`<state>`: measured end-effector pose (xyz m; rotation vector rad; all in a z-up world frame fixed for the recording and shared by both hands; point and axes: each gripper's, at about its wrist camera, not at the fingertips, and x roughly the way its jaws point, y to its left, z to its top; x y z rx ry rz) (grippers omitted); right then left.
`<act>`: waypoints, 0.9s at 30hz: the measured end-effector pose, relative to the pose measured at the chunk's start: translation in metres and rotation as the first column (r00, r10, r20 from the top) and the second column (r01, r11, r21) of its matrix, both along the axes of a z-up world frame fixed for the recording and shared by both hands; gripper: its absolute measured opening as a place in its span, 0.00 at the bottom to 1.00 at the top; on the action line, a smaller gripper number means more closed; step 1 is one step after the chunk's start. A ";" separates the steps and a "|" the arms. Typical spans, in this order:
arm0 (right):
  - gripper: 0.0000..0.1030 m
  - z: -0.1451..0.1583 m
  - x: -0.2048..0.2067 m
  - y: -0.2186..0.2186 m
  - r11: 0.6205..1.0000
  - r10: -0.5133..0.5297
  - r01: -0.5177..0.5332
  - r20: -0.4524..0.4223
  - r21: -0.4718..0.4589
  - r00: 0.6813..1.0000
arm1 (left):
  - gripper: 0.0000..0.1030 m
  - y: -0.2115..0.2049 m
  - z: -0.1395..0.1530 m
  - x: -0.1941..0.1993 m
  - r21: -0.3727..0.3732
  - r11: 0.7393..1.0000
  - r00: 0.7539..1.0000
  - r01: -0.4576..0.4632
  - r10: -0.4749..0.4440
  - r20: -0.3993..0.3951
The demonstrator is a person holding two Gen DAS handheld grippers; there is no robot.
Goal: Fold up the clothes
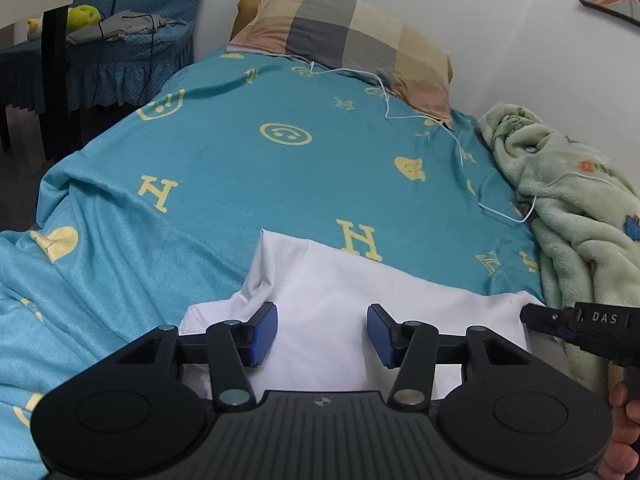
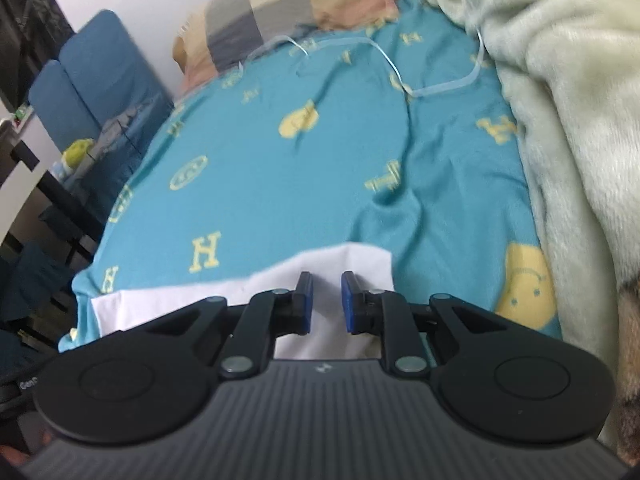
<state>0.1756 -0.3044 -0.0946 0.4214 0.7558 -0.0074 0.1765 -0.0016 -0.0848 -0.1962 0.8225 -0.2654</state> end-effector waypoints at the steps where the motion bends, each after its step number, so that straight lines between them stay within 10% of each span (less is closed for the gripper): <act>1: 0.18 0.002 0.000 0.004 1.000 0.026 -0.025 0.023 -0.007 0.999 | 0.52 -0.001 0.002 0.000 0.006 1.000 1.000 0.005 -0.005 0.009; 27: 0.18 -0.006 -0.018 0.039 0.992 0.127 -0.128 -0.055 -0.017 0.990 | 0.53 -0.013 0.002 -0.024 0.083 0.995 0.998 0.064 -0.064 0.001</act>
